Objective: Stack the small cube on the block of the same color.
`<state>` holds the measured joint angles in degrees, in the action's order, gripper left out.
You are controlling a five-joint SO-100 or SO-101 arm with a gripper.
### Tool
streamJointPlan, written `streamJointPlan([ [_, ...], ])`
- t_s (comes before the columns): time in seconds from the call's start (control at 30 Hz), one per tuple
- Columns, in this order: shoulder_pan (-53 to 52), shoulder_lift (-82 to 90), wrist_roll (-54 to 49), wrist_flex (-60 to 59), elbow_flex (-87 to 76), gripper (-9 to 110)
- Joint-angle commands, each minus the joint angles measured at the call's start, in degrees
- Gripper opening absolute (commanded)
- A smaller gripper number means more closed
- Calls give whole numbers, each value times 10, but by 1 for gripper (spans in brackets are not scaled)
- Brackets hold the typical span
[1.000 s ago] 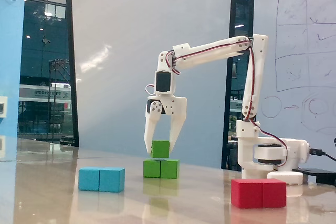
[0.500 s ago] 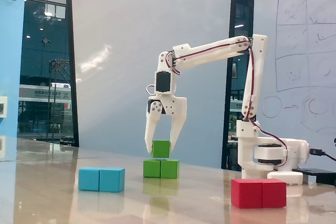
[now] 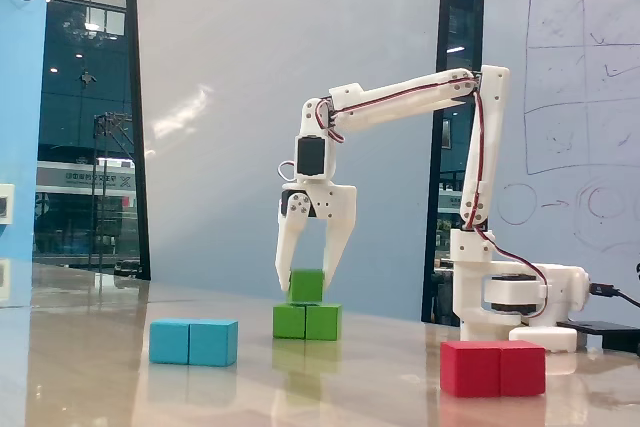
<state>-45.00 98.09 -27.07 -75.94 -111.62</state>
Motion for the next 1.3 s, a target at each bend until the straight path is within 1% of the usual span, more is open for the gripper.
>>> streamJointPlan([
  [0.0,-8,6,-17,7,3,21],
  [0.4,4,9,-18,7,4,21],
  [0.6,36,10,-18,7,4,22],
  [1.0,144,11,-11,8,4,21],
  [1.27,239,19,-10,19,6,21],
])
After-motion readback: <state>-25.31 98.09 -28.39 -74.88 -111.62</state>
